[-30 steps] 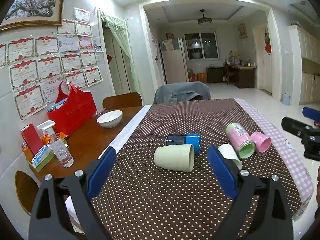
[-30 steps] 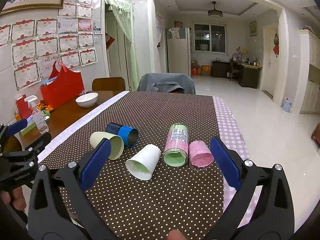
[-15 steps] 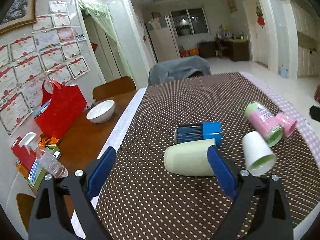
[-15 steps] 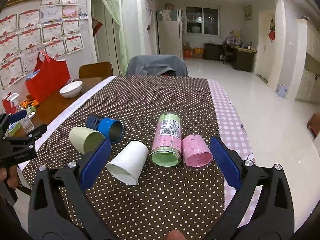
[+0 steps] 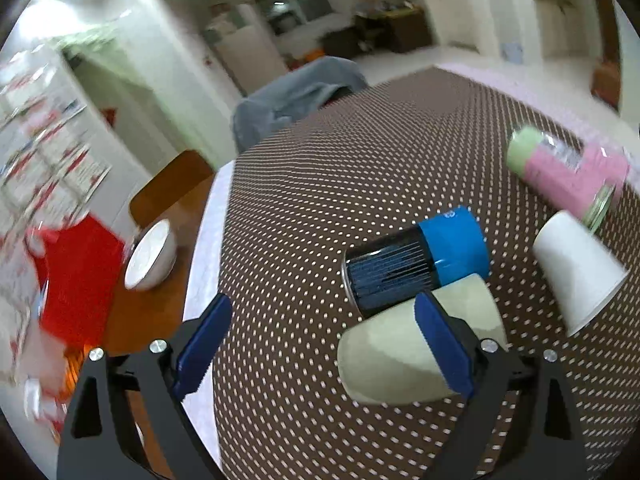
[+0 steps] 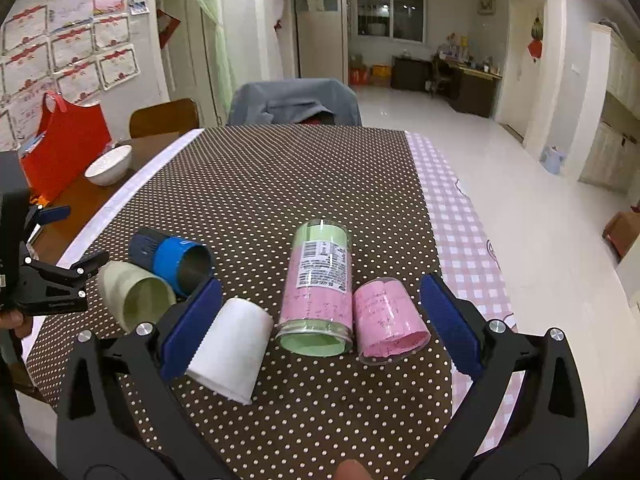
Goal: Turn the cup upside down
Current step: 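Move the left tool to the blue-and-black can and close on it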
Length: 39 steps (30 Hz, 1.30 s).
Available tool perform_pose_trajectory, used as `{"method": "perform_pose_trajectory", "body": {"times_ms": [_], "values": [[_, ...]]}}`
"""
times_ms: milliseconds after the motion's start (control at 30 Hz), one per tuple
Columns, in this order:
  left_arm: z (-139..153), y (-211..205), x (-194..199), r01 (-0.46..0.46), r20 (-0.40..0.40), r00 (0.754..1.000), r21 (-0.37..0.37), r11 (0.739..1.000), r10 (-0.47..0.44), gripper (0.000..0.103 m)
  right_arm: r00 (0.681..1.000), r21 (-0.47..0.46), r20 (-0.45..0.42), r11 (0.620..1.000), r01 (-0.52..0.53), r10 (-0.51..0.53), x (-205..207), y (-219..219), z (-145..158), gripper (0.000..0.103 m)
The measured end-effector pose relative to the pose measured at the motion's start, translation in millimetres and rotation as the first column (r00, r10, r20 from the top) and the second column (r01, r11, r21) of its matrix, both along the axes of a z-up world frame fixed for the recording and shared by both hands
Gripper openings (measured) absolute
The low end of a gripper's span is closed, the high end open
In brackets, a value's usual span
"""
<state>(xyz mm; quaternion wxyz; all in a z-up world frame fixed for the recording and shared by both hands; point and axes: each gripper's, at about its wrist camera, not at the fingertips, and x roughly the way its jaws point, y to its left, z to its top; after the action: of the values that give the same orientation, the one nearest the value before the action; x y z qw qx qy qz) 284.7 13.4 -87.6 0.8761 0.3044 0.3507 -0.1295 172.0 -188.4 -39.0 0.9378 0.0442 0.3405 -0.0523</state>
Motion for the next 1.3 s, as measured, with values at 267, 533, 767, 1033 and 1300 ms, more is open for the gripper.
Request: {"method": "perform_pose_trajectory", "body": {"times_ms": [267,533,767,1033,1300], "values": [[-15,-25,27,0.265,-0.132,0.959,0.103,0.959,-0.251,0.091,0.998,-0.002,-0.047,0.999,0.039,-0.039,22,-11,-7,0.097],[-13,-39,58,0.469,-0.300,0.857,0.118,0.875,-0.419,0.091,0.997,-0.004,-0.058,0.998,0.060,-0.060,34,-21,-7,0.097],[-34,-53,76,0.599,-0.437,0.752,0.142,0.788,-0.493,0.091,0.996,-0.005,-0.061,0.998,0.061,-0.062,41,-22,-7,0.097],[-40,-71,92,0.643,-0.496,0.691,0.087,0.761,-0.526,0.091,0.995,-0.001,-0.075,0.998,0.061,-0.061,52,-24,-10,0.097],[-57,-74,117,0.575,-0.626,0.621,-0.046,0.817,-0.472,0.086,0.995,0.013,-0.085,0.998,0.054,-0.053,57,-26,-16,0.097]]}}
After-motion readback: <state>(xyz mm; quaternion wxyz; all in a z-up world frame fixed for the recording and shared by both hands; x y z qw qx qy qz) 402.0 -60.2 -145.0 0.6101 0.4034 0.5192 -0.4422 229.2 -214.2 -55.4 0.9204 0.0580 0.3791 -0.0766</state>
